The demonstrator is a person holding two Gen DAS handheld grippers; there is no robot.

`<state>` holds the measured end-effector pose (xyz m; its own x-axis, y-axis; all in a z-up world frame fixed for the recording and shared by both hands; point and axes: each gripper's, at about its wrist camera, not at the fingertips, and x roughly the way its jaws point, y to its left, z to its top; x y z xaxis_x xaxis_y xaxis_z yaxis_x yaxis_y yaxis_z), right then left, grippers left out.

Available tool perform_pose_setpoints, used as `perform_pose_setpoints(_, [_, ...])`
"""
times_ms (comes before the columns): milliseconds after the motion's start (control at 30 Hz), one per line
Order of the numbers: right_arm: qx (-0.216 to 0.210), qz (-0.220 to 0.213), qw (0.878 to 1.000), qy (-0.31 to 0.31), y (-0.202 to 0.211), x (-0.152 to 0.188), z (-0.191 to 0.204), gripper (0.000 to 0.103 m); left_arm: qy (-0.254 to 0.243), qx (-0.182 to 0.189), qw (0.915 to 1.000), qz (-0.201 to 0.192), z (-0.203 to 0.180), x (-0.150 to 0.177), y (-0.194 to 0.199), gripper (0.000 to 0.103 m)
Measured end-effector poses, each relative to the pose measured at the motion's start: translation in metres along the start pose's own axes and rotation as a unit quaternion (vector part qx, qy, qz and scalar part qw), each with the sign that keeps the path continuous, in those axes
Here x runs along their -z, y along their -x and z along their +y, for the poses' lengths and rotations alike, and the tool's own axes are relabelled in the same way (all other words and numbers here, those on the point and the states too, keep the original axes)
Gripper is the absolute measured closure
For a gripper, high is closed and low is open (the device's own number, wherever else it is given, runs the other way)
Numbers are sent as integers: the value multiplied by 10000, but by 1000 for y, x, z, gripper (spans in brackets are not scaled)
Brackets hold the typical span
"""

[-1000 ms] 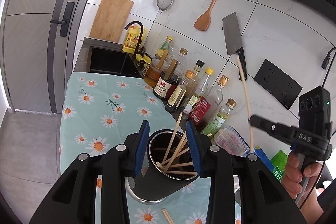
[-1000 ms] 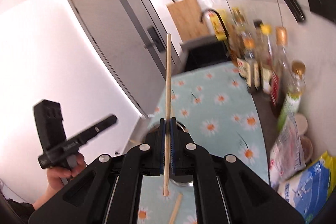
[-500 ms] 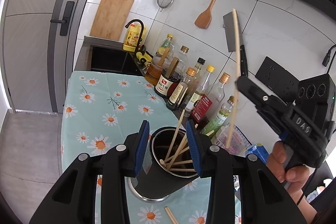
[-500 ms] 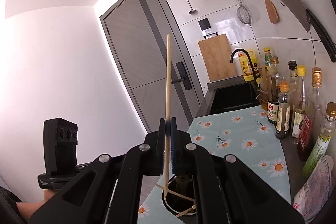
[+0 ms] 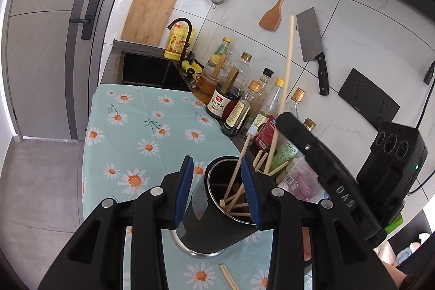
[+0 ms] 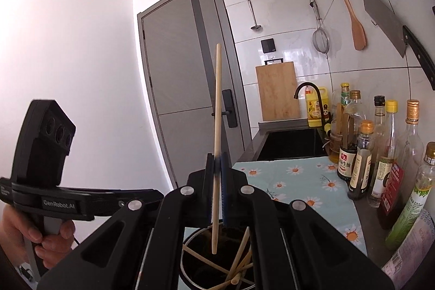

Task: Organize utensils
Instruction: 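Open the right tool to drop the chopstick into the black cup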

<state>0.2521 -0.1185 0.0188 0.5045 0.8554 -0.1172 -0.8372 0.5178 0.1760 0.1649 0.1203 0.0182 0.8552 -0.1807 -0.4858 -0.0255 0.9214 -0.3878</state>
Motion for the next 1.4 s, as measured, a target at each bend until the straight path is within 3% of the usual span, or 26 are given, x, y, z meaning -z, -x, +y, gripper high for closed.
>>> perform_pose_setpoints(700, [157,298,9994,55,-4,35,6,97,-15,29,10000,73,-2,3,-6,68])
perform_pose_setpoints(800, [174,329,9993,19,-4,38,6,89,-13,16,10000,81,-1,4,-6,68])
perform_pose_setpoints(1100, [187,336,9993,9,4,32,8,89,8,21,10000,74,1,5,-4,68])
perform_pose_setpoints(1267, [249,298,9986,351,18,16,22,84,0,34,10000,43,-1,5,-1,68])
perform_pose_setpoints(1333, [293,318,9981,433,23,12,26,81,-4,41,10000,37,-2,6,0,68])
perform_pose_setpoints(1400, [486,471,9964,510,26,8,30,71,-27,50,10000,40,-6,7,3,68])
